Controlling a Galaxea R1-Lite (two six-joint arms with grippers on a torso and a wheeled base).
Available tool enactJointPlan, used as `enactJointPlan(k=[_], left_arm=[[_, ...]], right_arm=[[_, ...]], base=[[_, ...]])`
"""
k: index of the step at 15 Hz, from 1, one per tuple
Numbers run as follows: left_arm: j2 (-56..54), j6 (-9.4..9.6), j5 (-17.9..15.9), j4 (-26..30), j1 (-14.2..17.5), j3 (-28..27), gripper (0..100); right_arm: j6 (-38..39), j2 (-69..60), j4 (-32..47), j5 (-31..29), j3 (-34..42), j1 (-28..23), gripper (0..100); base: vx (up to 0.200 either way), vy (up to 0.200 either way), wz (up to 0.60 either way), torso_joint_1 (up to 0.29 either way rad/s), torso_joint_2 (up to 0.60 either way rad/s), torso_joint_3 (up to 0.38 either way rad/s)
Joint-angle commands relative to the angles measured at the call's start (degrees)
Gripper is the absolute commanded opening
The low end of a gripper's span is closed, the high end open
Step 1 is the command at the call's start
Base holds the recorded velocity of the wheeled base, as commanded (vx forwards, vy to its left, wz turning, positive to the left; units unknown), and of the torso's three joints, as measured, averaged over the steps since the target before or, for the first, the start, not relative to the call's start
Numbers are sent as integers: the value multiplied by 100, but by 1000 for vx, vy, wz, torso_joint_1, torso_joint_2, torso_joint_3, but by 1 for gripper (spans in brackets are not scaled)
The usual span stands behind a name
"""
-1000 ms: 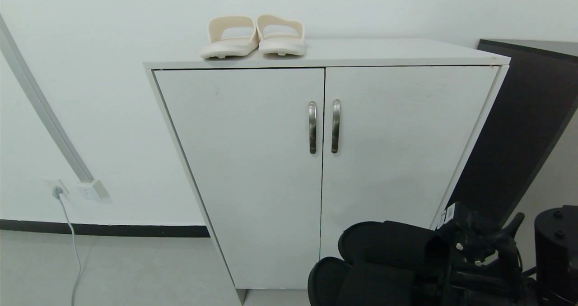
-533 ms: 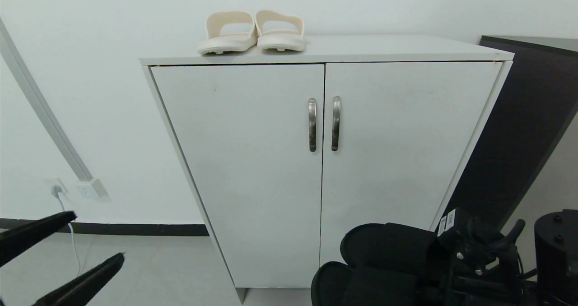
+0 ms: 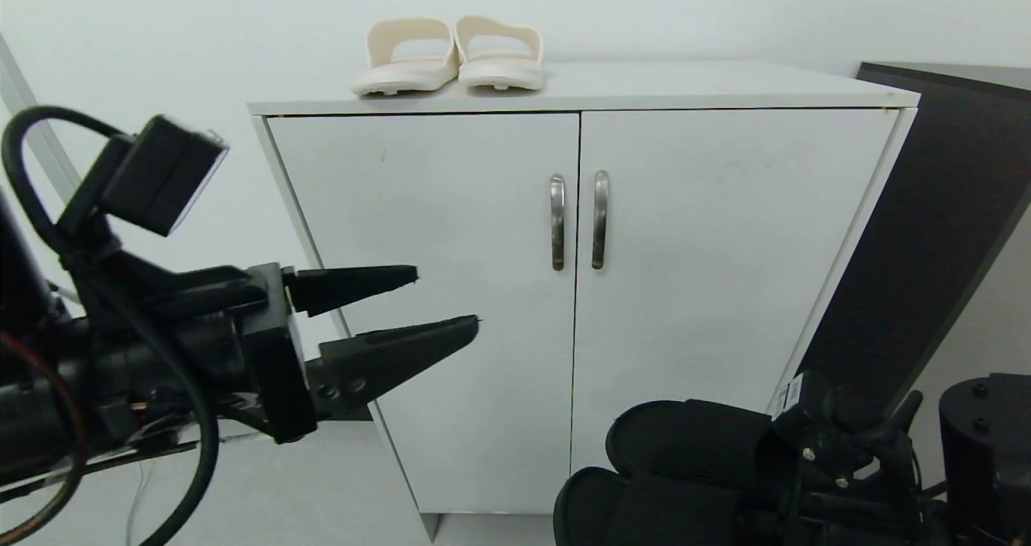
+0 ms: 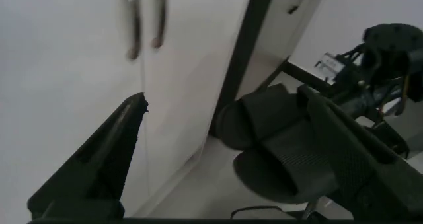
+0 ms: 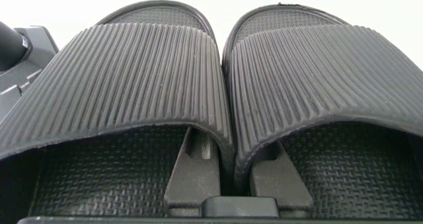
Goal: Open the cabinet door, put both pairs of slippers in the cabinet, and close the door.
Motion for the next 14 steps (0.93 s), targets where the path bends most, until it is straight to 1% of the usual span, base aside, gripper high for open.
enactJointPlan(k=[1,2,3,5,6,7,9,10,11,12,13,14], left_arm=[[956,-76,30,-101,-581,-711,100],[1281,-164,30,-312,-686,-939,100],[1668,-340,30,-673,-801,-1124,100],[2344,-779,13,-1376,-915,-1519,100],[2626,-937,4,-1481,-915,-1818,100],[2828,-1096,-23,-1481,-915,-2082,100],[3004,-1245,-14,-1420,-915,-2389,100],[3012,-1421,-14,-1033,-906,-2618,100],[3004,-1509,-23,-708,-871,-2776,100],[3004,-1526,-49,-523,-836,-2864,100],[3030,-1517,-102,-462,-774,-2934,100],[3092,-1517,-67,-462,-766,-3022,100]], right_arm=[[-12,19,-18,9,-3,12,0],[-20,36,-9,9,6,12,0],[-20,54,-18,9,15,12,0],[-29,45,-18,9,33,12,0],[-29,45,-18,9,33,12,0],[-29,54,-18,9,33,12,0],[-29,54,-18,9,33,12,0],[-20,54,-18,9,33,12,0],[-29,54,-18,9,33,12,0],[-20,63,-18,9,33,12,0],[-20,89,-18,9,33,12,0],[-20,89,-18,9,33,3,0]], base=[[0,0,0,0,0,0],[0,0,0,0,0,0],[0,0,0,0,0,0],[0,0,0,0,0,0],[0,0,0,0,0,0],[0,0,0,0,0,0],[0,0,0,0,0,0],[0,0,0,0,0,0],[0,0,0,0,0,0],[0,0,0,0,0,0],[0,0,0,0,0,0],[0,0,0,0,0,0]])
